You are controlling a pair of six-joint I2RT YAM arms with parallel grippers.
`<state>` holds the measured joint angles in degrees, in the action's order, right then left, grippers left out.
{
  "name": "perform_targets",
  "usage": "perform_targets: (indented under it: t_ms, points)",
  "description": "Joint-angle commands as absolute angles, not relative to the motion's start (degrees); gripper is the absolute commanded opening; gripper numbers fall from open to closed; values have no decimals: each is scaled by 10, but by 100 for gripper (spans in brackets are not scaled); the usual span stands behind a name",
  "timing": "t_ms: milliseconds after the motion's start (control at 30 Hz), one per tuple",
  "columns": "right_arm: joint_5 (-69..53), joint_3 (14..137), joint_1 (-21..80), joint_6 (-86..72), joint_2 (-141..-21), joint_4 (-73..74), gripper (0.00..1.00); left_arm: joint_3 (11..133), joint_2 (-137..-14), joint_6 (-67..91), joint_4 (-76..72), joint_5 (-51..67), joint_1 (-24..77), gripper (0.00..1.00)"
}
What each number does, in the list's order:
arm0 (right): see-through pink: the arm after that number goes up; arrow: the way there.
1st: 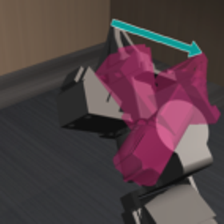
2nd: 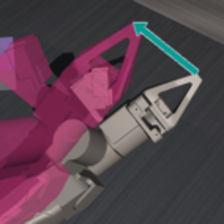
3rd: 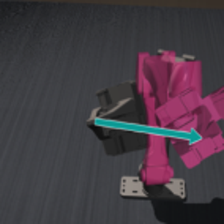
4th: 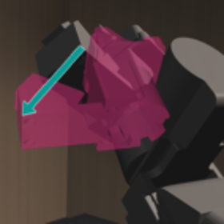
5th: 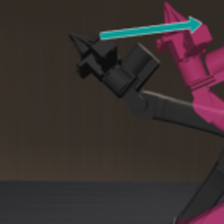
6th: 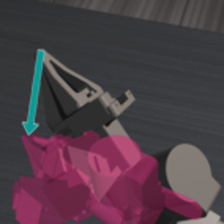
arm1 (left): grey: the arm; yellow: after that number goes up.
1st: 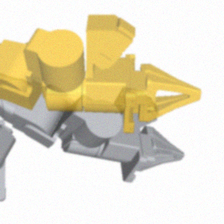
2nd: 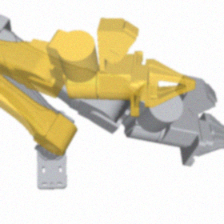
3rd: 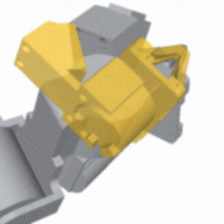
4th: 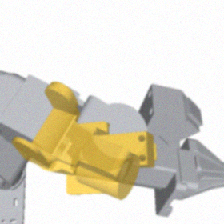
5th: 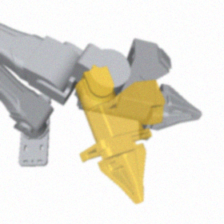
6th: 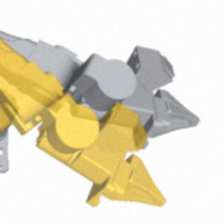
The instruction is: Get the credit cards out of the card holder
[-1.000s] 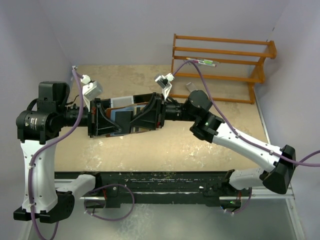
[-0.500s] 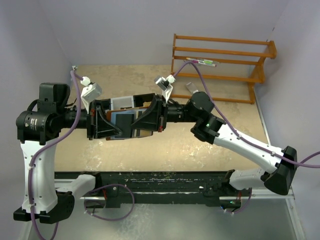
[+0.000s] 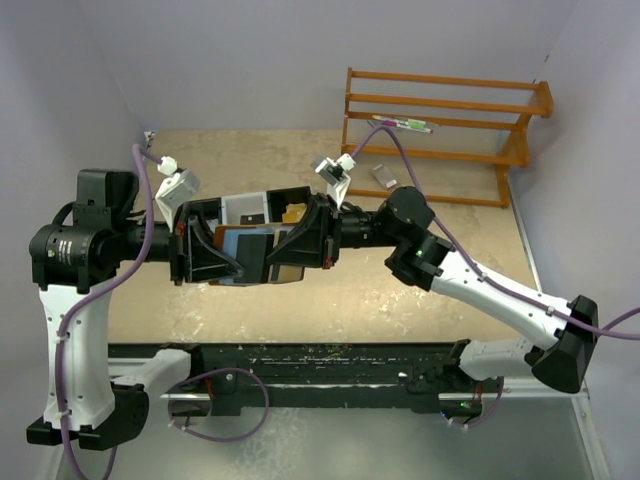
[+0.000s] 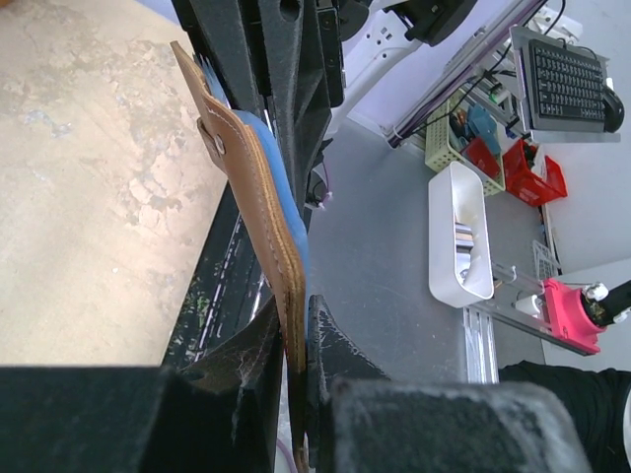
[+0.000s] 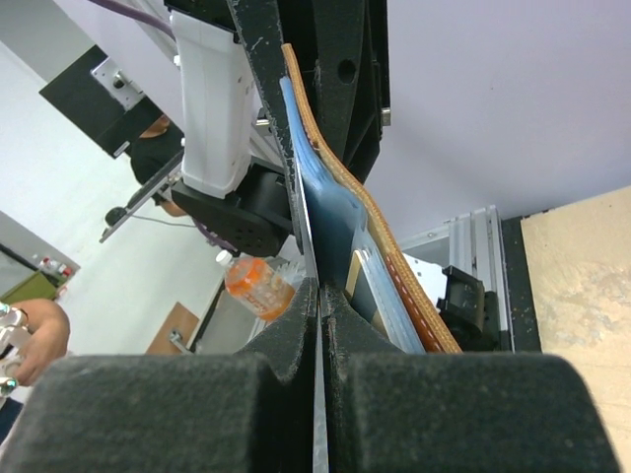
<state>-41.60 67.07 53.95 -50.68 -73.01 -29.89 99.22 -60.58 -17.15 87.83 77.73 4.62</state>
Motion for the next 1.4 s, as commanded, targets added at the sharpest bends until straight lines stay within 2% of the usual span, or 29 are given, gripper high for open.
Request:
perform_targets:
  t_ms: [0,267,433,767,933,1167,1367]
  points:
    - [-413,664,535,-496,-699,-300,0,1003,-596,-181,871,822,48,12]
    - [-406,638,508,-483,-655,-262,0,1010,-598,-178,864,803,47,13]
    - [-418,623,476,-485,-638,-242,0,1020,-599,-178,857,742,47,11]
    - [-379,628,411,-410,-621,-86,0,1017,-608,-181,819,351,48,4]
    - [-338,665,410,-374,-684,-18,0,1015,-600,-177,812,323,48,4]
    - [-273,759,420,-343,-834,7,0,1027,-591,-177,816,293,47,3]
    - [-247,861,436,-342,-978,15,0,1051,-583,-182,824,329,47,3]
